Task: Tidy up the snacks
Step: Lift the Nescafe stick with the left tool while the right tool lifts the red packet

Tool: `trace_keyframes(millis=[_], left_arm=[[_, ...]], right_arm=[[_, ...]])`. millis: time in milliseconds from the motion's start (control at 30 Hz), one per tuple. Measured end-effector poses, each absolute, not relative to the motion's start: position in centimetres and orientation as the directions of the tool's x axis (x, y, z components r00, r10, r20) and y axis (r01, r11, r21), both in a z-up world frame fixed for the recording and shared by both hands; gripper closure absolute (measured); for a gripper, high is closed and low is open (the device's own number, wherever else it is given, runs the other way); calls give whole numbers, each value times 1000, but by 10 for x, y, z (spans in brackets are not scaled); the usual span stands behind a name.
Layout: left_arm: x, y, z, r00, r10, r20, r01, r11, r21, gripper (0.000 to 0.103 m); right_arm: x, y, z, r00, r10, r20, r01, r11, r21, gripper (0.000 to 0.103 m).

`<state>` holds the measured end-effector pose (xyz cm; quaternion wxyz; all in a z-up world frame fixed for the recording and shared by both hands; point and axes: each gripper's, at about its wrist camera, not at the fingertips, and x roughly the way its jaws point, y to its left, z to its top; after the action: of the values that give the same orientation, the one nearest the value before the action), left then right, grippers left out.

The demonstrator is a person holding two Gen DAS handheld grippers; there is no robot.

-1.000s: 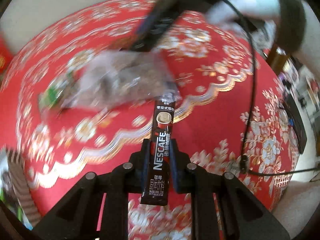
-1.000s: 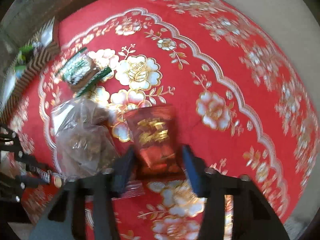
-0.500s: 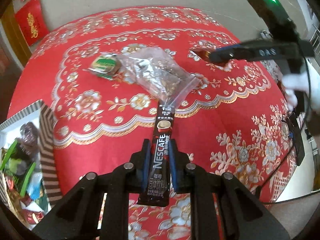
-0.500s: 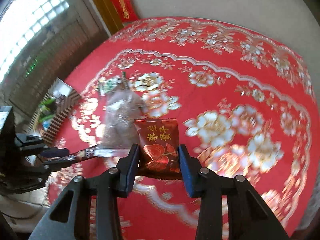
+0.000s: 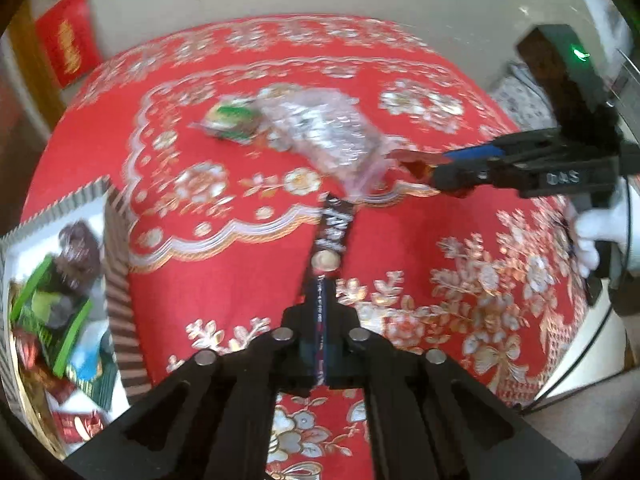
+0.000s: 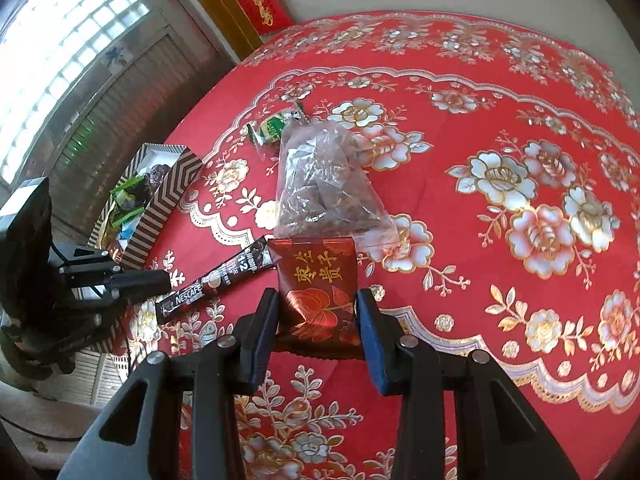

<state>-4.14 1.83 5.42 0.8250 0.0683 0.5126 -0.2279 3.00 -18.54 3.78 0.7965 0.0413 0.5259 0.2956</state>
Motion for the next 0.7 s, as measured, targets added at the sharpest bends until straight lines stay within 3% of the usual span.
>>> trace_keyframes(millis=[100,133,300,367,400,433,533,700], left_arm=[[-40,3,49,384,-240,-892,488,873,-25,45],[-40,1,47,380,-245,-892,496,868,-27,44],[-26,-4,25,286,-218,-933,485,873,-55,44],[-24,-2,20,296,-214,-931,476,878,-51,59],[-24,-1,20,311,-189,-931,472,881,-21,75],[-21,1,19,314,-167,-935,462,887,-4,81],[-17,14,19,286,-197,-938,415,908,-63,87],[-24,23,32,348,-174,-921,374,927,-34,89]], right_arm=[[29,-186,35,268,510,-818,-415,827,379,63],[29,-187,36,269,511,-816,-413,827,381,63],[26,-192,38,276,522,-807,-401,826,397,63],[24,-194,39,280,523,-805,-393,828,401,63],[23,-194,39,281,527,-802,-389,826,407,63],[22,-195,39,282,531,-799,-387,825,412,63],[18,-194,41,286,539,-792,-386,821,420,63],[13,-181,49,296,539,-789,-411,817,404,63]])
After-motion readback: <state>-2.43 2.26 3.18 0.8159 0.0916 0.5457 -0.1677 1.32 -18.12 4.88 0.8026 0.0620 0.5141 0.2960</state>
